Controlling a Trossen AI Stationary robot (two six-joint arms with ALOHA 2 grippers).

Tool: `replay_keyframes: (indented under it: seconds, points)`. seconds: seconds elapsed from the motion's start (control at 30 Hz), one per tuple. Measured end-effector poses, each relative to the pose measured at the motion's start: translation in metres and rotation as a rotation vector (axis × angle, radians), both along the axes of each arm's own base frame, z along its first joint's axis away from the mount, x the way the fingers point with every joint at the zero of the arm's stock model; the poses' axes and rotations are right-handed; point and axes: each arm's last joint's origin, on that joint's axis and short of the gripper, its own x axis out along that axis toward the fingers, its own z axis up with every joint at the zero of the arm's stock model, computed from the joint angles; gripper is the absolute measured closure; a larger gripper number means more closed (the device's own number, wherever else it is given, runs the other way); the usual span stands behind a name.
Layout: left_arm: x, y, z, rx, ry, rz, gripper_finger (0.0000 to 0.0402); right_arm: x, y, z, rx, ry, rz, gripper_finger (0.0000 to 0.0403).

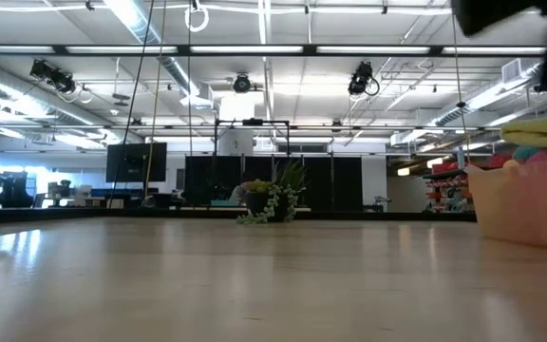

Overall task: Fold microfiber towels
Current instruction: Adjust the bin, then return to Home Position

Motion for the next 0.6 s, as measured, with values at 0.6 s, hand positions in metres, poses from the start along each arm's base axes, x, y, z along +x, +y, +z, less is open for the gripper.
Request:
replay_keyframes:
  seconds: [0.6]
  points:
    - [-0.044,0.023,-0.044,-0.109,-0.243,0.015,0.0395,0.003,-0.156,0.146,-0.370,-0.979,0.103,0.0396]
